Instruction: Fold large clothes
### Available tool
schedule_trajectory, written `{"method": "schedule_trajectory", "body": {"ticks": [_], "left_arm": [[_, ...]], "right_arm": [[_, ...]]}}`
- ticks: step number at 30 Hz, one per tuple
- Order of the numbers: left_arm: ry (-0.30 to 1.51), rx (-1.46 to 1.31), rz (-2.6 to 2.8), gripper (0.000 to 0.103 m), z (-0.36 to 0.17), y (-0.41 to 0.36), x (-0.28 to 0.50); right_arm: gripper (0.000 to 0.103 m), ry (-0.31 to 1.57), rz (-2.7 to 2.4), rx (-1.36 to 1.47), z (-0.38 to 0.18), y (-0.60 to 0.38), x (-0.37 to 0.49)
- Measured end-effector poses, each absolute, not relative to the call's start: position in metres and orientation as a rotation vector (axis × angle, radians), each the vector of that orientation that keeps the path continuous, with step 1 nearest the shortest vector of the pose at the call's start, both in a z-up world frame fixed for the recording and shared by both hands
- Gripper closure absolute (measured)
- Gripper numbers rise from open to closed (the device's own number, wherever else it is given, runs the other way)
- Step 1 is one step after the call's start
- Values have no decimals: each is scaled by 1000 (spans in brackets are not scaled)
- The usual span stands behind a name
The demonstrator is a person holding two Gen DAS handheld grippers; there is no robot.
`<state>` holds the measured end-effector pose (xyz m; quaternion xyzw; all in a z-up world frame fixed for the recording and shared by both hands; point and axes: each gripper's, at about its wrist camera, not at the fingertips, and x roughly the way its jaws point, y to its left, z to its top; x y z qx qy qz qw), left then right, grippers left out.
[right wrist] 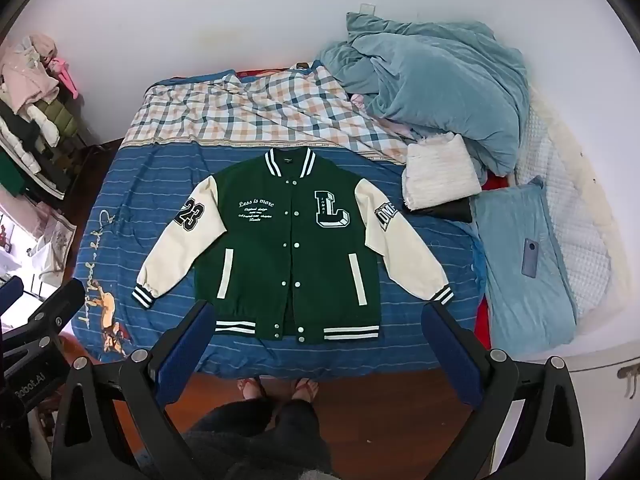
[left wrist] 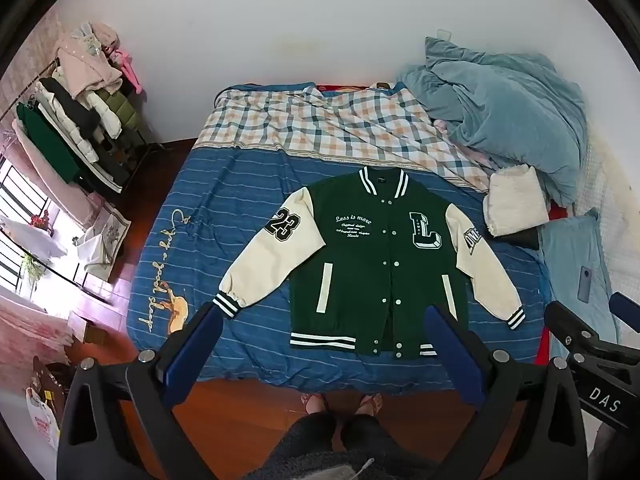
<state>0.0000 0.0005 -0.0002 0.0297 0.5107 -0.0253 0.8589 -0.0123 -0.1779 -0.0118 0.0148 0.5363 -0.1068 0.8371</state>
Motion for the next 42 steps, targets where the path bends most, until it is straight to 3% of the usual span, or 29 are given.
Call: {"method": "schedule_trajectory", "body": {"ticks": [42], "left_arm": [[1079,66,-49,0,3,5,6]], "right_arm": [[0,1136,-219,23,-8,-185,-4]]}}
